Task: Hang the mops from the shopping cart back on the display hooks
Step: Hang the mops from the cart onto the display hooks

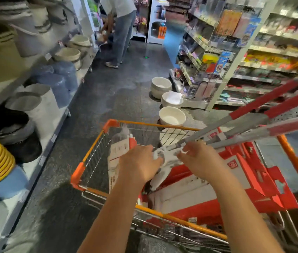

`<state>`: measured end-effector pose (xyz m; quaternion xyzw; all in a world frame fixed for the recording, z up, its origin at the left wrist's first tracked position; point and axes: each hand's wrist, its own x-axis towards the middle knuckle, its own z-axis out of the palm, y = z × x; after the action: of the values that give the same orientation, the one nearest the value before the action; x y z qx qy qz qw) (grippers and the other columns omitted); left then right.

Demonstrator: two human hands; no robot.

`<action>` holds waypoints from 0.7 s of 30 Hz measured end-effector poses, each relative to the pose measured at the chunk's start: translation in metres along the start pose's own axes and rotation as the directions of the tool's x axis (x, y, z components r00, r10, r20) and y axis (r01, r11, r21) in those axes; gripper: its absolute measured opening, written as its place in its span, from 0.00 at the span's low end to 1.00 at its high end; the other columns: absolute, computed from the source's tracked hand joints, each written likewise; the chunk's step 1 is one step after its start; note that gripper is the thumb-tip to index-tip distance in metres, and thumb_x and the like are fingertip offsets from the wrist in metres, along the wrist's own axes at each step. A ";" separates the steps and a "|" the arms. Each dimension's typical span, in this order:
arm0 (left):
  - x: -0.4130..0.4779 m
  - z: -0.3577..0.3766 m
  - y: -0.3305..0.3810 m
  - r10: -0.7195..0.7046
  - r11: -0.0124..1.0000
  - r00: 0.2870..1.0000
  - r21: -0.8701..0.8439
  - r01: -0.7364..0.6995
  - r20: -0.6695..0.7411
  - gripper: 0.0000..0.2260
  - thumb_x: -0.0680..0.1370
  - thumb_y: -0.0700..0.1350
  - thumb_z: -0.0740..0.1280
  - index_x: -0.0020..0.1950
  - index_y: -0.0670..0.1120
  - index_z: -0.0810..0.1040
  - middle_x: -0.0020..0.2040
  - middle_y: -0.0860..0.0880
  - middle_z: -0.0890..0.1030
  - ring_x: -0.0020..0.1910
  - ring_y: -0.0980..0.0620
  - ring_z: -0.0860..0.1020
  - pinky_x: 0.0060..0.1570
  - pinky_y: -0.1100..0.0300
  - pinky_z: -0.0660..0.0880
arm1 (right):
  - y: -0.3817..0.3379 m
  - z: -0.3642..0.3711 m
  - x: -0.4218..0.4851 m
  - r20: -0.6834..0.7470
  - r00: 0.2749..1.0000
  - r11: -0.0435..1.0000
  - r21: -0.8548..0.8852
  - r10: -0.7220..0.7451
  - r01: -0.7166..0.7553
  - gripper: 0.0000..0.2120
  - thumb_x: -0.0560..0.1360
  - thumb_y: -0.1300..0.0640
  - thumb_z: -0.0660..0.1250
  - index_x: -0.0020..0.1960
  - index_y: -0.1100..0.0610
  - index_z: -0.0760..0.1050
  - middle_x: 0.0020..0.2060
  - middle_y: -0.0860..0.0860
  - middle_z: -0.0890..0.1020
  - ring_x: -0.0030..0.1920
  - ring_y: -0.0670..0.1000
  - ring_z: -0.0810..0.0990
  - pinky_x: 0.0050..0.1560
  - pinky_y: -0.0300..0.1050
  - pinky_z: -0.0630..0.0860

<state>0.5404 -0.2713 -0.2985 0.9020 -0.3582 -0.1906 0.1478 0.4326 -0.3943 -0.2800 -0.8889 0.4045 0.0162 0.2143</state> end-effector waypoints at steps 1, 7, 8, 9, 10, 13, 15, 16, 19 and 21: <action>0.006 0.004 -0.003 -0.002 1.000 1.000 -0.002 0.002 0.002 0.19 0.79 0.60 0.59 0.66 0.52 0.72 0.63 0.48 0.77 0.62 0.46 0.75 0.50 0.55 0.68 | 0.000 0.004 0.006 0.011 1.000 1.000 -0.006 0.006 -0.006 0.19 0.75 0.40 0.62 0.60 0.49 0.75 0.56 0.48 0.80 0.52 0.52 0.79 0.52 0.52 0.79; 0.040 0.026 -0.005 -0.054 0.998 0.998 -0.009 0.054 0.012 0.21 0.78 0.60 0.60 0.68 0.54 0.71 0.64 0.48 0.76 0.63 0.45 0.74 0.56 0.54 0.70 | 0.009 0.020 0.038 0.058 0.998 0.999 -0.047 0.030 -0.028 0.18 0.76 0.41 0.62 0.61 0.49 0.74 0.54 0.47 0.80 0.51 0.50 0.79 0.52 0.52 0.79; 0.045 0.031 -0.004 -0.065 0.998 0.998 -0.025 0.065 0.012 0.21 0.78 0.60 0.61 0.69 0.54 0.70 0.65 0.48 0.76 0.63 0.45 0.74 0.56 0.55 0.70 | 0.011 0.022 0.044 0.077 0.997 0.998 -0.054 0.030 -0.026 0.18 0.76 0.41 0.62 0.62 0.49 0.74 0.54 0.48 0.80 0.52 0.50 0.79 0.53 0.52 0.78; 0.049 0.036 -0.003 -0.074 0.996 0.997 -0.045 0.075 0.010 0.21 0.78 0.59 0.61 0.69 0.53 0.70 0.65 0.48 0.76 0.64 0.45 0.74 0.56 0.55 0.70 | 0.014 0.023 0.050 0.096 0.995 0.998 -0.063 0.024 -0.018 0.18 0.77 0.42 0.62 0.62 0.49 0.74 0.55 0.48 0.80 0.53 0.50 0.78 0.54 0.51 0.78; 0.052 0.042 -0.001 -0.087 0.994 0.996 -0.062 0.086 -0.003 0.20 0.79 0.59 0.61 0.69 0.53 0.71 0.65 0.48 0.76 0.63 0.45 0.74 0.55 0.56 0.70 | 0.017 0.025 0.057 0.110 0.994 0.997 -0.072 0.012 -0.004 0.18 0.77 0.43 0.62 0.62 0.49 0.74 0.55 0.48 0.80 0.54 0.51 0.78 0.55 0.50 0.77; 0.060 0.063 0.009 -0.153 0.982 0.987 -0.122 0.146 -0.054 0.19 0.79 0.58 0.61 0.67 0.52 0.72 0.61 0.49 0.79 0.61 0.46 0.75 0.51 0.57 0.69 | 0.025 0.027 0.080 0.145 0.989 0.993 -0.104 -0.032 0.048 0.18 0.76 0.45 0.62 0.64 0.49 0.74 0.57 0.51 0.80 0.56 0.53 0.77 0.56 0.50 0.76; 0.068 0.081 0.018 -0.217 0.961 0.975 -0.187 0.203 -0.055 0.20 0.80 0.58 0.60 0.68 0.51 0.71 0.61 0.50 0.79 0.60 0.47 0.76 0.49 0.57 0.70 | 0.030 0.029 0.096 0.178 0.982 0.986 -0.138 -0.069 0.094 0.19 0.77 0.45 0.62 0.65 0.49 0.73 0.57 0.50 0.79 0.56 0.53 0.77 0.57 0.51 0.76; 0.072 0.091 0.022 -0.247 0.950 0.968 -0.212 0.231 -0.052 0.20 0.80 0.58 0.60 0.68 0.51 0.71 0.61 0.50 0.79 0.60 0.48 0.76 0.48 0.57 0.70 | 0.033 0.030 0.104 0.199 0.976 0.980 -0.161 -0.086 0.119 0.19 0.77 0.45 0.62 0.65 0.49 0.73 0.57 0.50 0.79 0.56 0.53 0.77 0.56 0.51 0.76; 0.087 0.127 0.033 -0.317 0.920 0.946 -0.266 0.288 -0.073 0.19 0.80 0.58 0.59 0.68 0.51 0.70 0.59 0.50 0.79 0.57 0.49 0.78 0.46 0.58 0.71 | 0.047 0.038 0.130 0.246 0.960 0.951 -0.241 -0.134 0.194 0.16 0.77 0.46 0.63 0.62 0.50 0.74 0.56 0.51 0.80 0.55 0.54 0.77 0.55 0.51 0.76; 0.097 0.150 0.042 -0.370 0.884 0.928 -0.320 0.341 -0.033 0.19 0.81 0.57 0.58 0.71 0.52 0.67 0.57 0.49 0.80 0.57 0.47 0.78 0.48 0.55 0.73 | 0.056 0.046 0.146 0.270 0.949 0.930 -0.278 -0.162 0.238 0.15 0.76 0.46 0.64 0.59 0.52 0.76 0.55 0.53 0.80 0.54 0.56 0.78 0.54 0.52 0.76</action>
<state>0.5137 -0.3884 -0.4370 0.9258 -0.1452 -0.2258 0.2659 0.4965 -0.5127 -0.3716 -0.9394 0.2743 0.1655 0.1216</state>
